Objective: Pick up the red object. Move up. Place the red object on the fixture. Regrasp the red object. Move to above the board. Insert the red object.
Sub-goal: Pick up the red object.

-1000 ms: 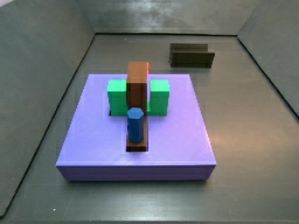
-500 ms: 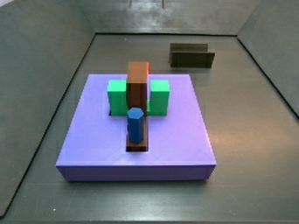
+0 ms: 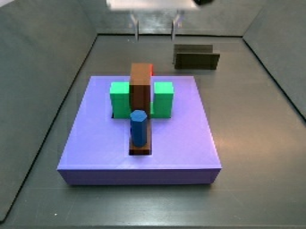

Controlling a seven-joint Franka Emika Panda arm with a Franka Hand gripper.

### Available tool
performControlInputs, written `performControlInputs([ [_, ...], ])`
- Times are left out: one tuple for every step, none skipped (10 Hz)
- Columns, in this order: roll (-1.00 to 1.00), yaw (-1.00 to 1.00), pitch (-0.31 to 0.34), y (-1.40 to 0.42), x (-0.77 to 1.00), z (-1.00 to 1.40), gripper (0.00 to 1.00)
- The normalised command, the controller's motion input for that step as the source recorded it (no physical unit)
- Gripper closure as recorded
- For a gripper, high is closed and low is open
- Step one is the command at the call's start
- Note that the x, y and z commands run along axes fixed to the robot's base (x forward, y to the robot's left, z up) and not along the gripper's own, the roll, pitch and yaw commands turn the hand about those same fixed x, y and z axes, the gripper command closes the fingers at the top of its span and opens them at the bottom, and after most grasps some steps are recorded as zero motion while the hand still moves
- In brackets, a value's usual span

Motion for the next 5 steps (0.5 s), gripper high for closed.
performControlInputs([
  [-0.03,0.00,-0.161,-0.46,0.00,-0.67,0.00],
  [0.00,0.00,-0.140,-0.35,0.00,-0.57,0.00],
  [0.00,0.00,-0.137,-0.31,0.00,-0.53,0.00],
  [0.00,0.00,-0.094,-0.23,0.00,-0.39,0.00],
  [0.04,0.09,-0.034,-0.12,0.00,-0.14,0.00],
])
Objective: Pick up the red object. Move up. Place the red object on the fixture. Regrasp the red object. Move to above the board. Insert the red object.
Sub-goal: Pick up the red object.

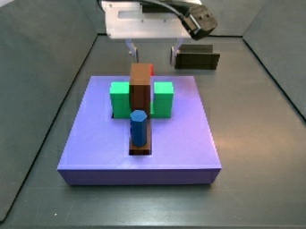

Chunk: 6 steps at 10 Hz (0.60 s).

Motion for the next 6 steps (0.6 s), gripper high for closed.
performControlInputs([
  [0.02,0.09,-0.067,-0.13,-0.03,-0.18,0.00],
  [0.06,0.07,-0.106,-0.16,-0.12,-0.27,0.00],
  [0.11,0.06,-0.136,-0.21,-0.14,-0.30,0.00],
  [0.17,0.06,-0.153,-0.25,-0.16,-0.38,0.00],
  [0.20,0.07,-0.103,-0.24,-0.02,-0.32,0.00],
  [0.28,0.10,0.000,-0.14,0.11,-0.20,0.00],
])
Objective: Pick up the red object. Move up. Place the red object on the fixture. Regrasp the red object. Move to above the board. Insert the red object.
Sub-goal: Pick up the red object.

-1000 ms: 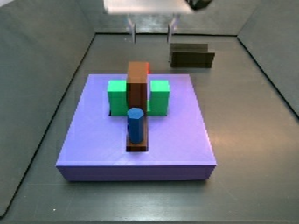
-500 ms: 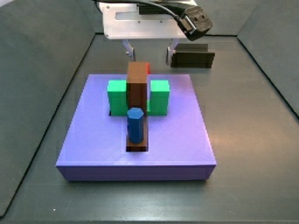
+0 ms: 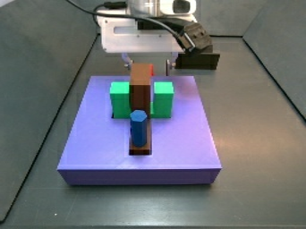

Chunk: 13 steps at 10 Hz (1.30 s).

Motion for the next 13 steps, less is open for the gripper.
performControlInputs([
  [0.39,0.11,0.031,-0.04,0.22,-0.06,0.00],
  [0.45,0.13,0.066,-0.04,0.17,0.00,0.00],
  [0.46,0.11,0.067,-0.10,0.13,0.00,0.00],
  [0.35,0.00,0.014,-0.20,0.00,-0.05,0.00],
  [0.25,0.00,0.000,-0.19,-0.03,-0.21,0.00],
  [0.24,0.00,-0.007,-0.17,-0.02,-0.24,0.00],
  [0.23,0.00,0.000,-0.06,0.00,-0.19,0.00],
  [0.21,0.00,0.001,0.00,0.07,-0.09,0.00],
  [0.23,0.00,0.023,0.04,0.07,-0.06,0.00],
  [0.29,0.00,0.047,0.06,0.05,-0.04,0.00],
  [0.32,0.00,0.030,0.02,0.00,-0.07,0.00],
  [0.33,0.00,0.011,0.01,0.00,-0.10,0.00],
  [0.32,0.00,0.004,0.00,0.00,-0.09,0.00],
])
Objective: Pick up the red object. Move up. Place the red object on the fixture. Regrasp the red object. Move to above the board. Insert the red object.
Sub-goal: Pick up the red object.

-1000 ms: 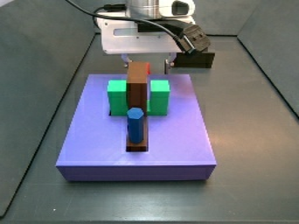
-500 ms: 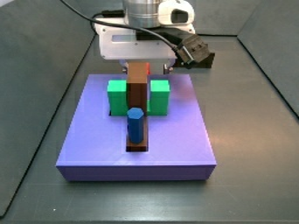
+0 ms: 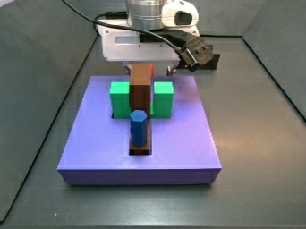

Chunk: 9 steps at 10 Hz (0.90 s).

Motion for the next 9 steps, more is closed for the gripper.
performControlInputs([
  [0.34,0.00,0.003,0.00,0.00,-0.12,0.00],
  [0.32,0.00,0.000,0.00,0.00,-0.13,0.00],
  [0.32,0.00,0.000,0.01,-0.01,-0.15,0.00],
  [0.31,0.00,0.000,0.01,-0.02,-0.16,0.00],
  [0.30,0.00,0.000,0.01,-0.02,-0.16,0.00],
  [0.25,0.00,0.000,0.00,-0.03,-0.11,0.00],
  [0.03,0.00,0.000,0.00,0.00,0.00,0.00],
  [0.00,0.00,0.000,0.00,0.00,0.00,0.00],
  [0.00,0.00,0.000,0.00,0.00,0.00,1.00],
])
